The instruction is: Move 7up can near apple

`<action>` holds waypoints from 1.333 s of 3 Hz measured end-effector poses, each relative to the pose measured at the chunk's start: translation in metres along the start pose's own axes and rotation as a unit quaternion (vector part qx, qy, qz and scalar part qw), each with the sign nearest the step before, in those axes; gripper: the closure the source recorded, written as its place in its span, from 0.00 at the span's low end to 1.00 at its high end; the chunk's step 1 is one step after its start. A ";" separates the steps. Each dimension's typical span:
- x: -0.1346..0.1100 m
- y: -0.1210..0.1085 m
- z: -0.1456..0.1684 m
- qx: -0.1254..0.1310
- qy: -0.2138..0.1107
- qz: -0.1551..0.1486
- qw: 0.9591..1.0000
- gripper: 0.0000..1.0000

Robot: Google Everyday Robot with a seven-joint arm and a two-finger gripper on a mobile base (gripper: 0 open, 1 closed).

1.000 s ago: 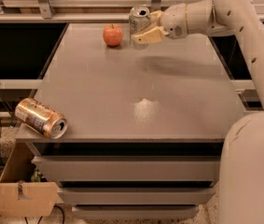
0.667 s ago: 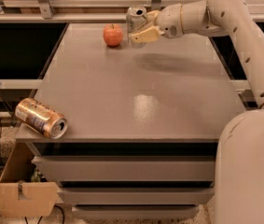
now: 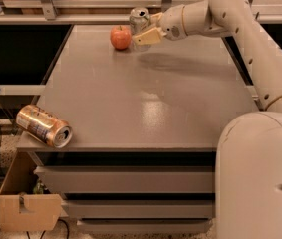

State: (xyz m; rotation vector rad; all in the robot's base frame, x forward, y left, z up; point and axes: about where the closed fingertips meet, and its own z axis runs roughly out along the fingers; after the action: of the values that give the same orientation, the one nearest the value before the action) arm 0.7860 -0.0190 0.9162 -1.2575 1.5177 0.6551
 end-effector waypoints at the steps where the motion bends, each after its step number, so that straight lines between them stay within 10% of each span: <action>1: 0.004 -0.005 0.010 0.000 0.009 0.023 1.000 1.00; 4: 0.018 -0.015 0.031 -0.005 -0.005 0.078 0.997 1.00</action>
Offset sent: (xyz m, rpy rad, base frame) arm 0.0282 0.0031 -0.0194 0.0469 0.1333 -0.0522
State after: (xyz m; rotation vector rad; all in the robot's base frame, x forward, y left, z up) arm 0.8125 -0.0030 0.8922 -1.1506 1.6174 0.7694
